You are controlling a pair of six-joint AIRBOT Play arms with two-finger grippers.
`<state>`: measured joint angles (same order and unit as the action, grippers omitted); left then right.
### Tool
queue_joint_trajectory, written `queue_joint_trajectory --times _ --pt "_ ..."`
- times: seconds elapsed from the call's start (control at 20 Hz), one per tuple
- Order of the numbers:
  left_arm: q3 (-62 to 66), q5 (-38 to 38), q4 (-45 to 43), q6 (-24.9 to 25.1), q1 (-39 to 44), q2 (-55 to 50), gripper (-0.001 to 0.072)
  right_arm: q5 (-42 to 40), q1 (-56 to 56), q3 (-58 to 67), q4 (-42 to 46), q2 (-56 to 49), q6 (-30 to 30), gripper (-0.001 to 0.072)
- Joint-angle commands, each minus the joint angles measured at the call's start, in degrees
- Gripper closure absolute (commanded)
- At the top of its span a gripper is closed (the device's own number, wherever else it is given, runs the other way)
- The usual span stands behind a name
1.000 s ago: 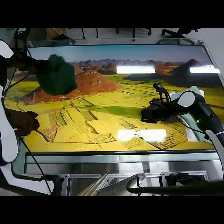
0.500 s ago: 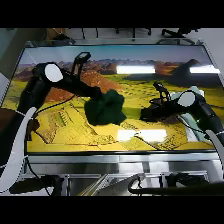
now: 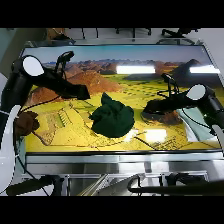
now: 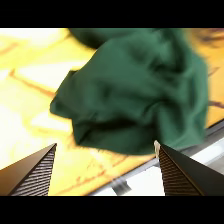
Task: Fold the shirts.
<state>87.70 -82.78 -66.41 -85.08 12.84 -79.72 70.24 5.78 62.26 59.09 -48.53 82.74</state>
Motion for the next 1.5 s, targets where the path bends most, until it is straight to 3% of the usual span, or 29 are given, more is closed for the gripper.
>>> queue_joint_trajectory --times 0.0,0.15,0.2,0.25,0.3,0.4,0.5,0.55,0.6,0.65,0.7,0.75,0.85,1.25,1.45 --pt "-16.59 8.39 2.01 1.14 -4.24 4.31 0.0019 0.90 -0.52 0.26 0.20 -3.06 -2.03 0.0348" --pt "-31.82 21.99 14.71 8.20 -4.04 3.82 0.0019 0.85 -0.50 0.26 -0.92 -7.89 -4.00 0.0338" --pt "-35.41 26.05 20.92 12.11 -3.58 2.47 0.0019 0.63 -0.50 0.26 -2.38 -9.70 -4.85 0.0297" --pt "-37.70 29.11 26.27 15.74 -3.17 0.94 0.0019 0.28 -0.50 0.28 -4.87 -11.54 -6.45 0.0204" --pt "-39.15 31.23 30.80 19.08 -2.56 -0.74 0.0018 -0.28 -0.50 0.28 -8.50 -13.55 -8.94 0.0183" --pt "-39.08 33.03 36.20 23.17 -2.01 -4.81 0.0019 -1.95 -0.22 0.28 -14.97 -17.35 -13.64 0.0183" --pt "-36.39 32.06 37.62 23.61 -2.01 -9.22 0.0020 -2.99 0.46 0.28 -20.00 -21.16 -17.59 0.0192" --pt "-35.08 31.23 37.59 23.61 -2.01 -10.86 0.0062 -2.97 0.94 0.28 -22.45 -22.95 -19.54 0.0193" --pt "-33.75 30.23 37.51 23.69 -2.01 -12.37 0.0318 -2.97 1.62 0.28 -24.76 -24.79 -21.20 0.0201" --pt "-32.48 28.94 37.55 24.44 -2.01 -13.60 0.0586 -2.93 2.21 0.28 -26.51 -26.53 -22.60 0.0285" --pt "-31.10 27.71 37.53 25.64 -2.01 -14.60 0.0689 -2.80 2.69 0.28 -28.11 -28.02 -23.71 0.0350" --pt "-29.97 27.19 37.55 25.66 -2.01 -15.17 0.0689 -2.47 2.99 0.28 -29.64 -29.27 -24.90 0.0387" --pt "-28.04 26.97 37.53 25.66 -2.08 -14.99 0.0691 -0.74 3.17 0.31 -31.95 -30.36 -27.89 0.0694" --pt "-16.81 19.12 37.40 25.49 -7.67 0.59 0.0694 4.44 -3.06 10.25 -31.95 -20.81 -28.70 0.0695" --pt "-7.23 14.43 36.22 22.51 -10.25 9.88 0.0694 6.36 -4.87 19.93 -31.93 -13.99 -28.28 0.0695"
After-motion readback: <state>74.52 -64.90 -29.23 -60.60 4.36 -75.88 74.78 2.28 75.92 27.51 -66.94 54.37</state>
